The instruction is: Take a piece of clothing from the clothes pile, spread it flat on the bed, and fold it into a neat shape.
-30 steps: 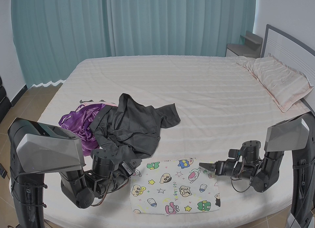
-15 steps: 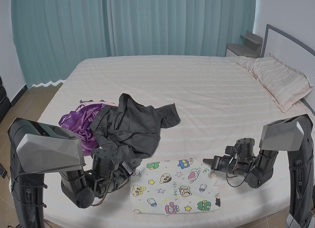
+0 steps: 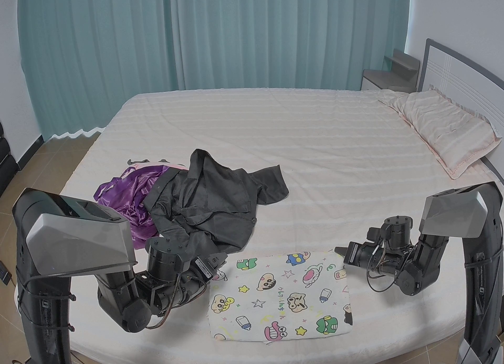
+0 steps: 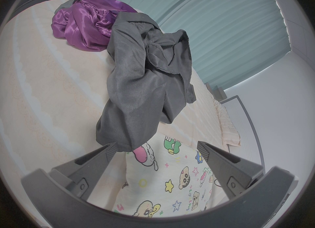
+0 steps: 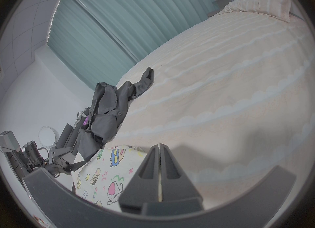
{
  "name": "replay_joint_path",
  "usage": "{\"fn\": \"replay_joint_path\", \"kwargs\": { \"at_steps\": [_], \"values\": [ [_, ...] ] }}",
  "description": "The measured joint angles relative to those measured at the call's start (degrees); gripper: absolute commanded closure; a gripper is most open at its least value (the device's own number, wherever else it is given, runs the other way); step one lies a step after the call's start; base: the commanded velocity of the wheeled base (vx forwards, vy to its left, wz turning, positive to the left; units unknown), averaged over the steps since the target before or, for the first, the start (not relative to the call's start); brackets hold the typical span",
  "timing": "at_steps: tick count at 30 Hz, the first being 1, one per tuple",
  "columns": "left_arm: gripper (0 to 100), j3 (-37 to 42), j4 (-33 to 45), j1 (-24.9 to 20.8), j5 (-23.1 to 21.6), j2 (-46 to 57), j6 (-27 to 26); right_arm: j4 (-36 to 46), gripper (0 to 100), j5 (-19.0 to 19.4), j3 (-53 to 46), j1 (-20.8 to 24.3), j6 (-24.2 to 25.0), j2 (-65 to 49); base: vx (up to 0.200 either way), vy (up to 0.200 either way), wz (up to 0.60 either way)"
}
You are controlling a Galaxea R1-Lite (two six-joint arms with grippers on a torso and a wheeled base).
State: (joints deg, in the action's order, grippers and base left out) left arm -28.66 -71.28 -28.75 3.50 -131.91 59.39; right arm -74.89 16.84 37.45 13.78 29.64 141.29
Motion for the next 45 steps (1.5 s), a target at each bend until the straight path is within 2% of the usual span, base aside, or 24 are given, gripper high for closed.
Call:
{"fn": "replay_joint_path", "kwargs": {
  "at_steps": [6,7,20,28,38,45],
  "values": [
    [0,0.0,0.0,0.0,0.0,0.0,0.0,0.1,100,-0.1,0.1,-0.2,0.0,0.0,0.0,0.0,0.0],
    [0,0.0,0.0,0.0,0.0,0.0,0.0,0.0,0,-0.1,0.0,-0.2,0.0,0.1,0.0,0.0,0.0],
    [0,0.0,-0.1,0.6,0.0,0.1,0.0,-0.1,0,-0.8,-0.4,-1.4,1.5,-1.8,0.0,0.0,0.0],
    [0,0.5,-0.2,3.9,0.6,4.7,-1.8,-0.1,0,-6.2,-1.5,-3.3,2.2,-9.2,0.0,0.0,0.0],
    [0,3.9,0.0,8.4,3.1,19.9,-11.3,-1.4,0,-7.9,-11.1,-6.4,0.7,-25.8,0.0,0.0,0.0],
    [0,8.6,0.2,10.8,8.1,35.2,-20.2,-2.0,0,-8.1,-21.2,-7.4,-4.7,-40.5,0.0,0.0,0.0]
  ]
}}
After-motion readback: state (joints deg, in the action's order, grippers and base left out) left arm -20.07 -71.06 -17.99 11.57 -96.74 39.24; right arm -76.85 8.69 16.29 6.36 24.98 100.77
